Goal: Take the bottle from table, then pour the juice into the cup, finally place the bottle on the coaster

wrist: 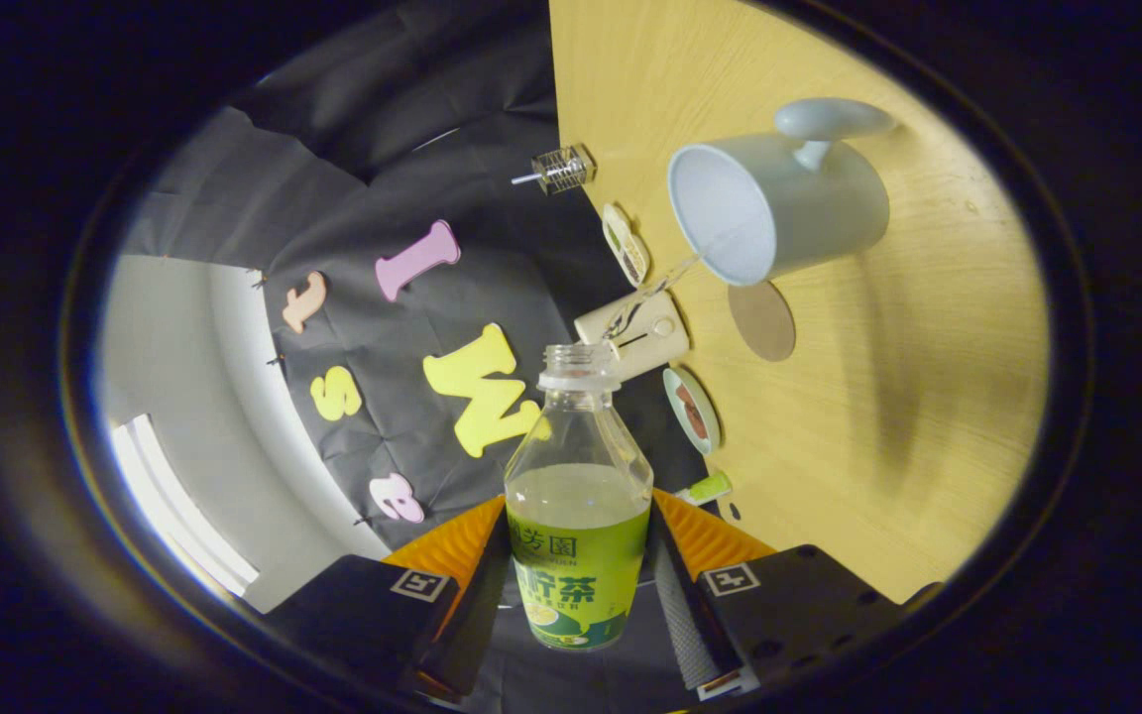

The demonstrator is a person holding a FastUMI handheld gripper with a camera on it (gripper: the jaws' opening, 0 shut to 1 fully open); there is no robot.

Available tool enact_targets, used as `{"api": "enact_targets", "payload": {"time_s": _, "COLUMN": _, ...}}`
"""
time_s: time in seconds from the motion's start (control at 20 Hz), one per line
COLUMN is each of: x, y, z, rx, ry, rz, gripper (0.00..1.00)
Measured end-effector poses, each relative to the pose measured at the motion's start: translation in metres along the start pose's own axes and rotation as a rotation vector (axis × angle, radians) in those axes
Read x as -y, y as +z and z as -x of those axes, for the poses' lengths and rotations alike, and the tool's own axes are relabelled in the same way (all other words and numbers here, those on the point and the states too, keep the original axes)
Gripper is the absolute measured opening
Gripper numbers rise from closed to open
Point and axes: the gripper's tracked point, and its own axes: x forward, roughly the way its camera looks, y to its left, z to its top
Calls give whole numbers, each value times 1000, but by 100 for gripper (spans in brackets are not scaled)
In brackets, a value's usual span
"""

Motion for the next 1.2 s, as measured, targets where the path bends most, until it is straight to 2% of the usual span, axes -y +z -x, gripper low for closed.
{"api": "enact_targets", "payload": {"time_s": 0.4, "x": -17, "y": 1, "z": 1, "rx": -1, "ry": 30, "rz": -55, "gripper": 78}}
{"api": "enact_targets", "payload": {"time_s": 1.0, "x": -42, "y": -1, "z": 5, "rx": -10, "ry": 87, "rz": -208, "gripper": 77}}
{"api": "enact_targets", "payload": {"time_s": 1.2, "x": -51, "y": 0, "z": 4, "rx": -12, "ry": 99, "rz": -204, "gripper": 77}}
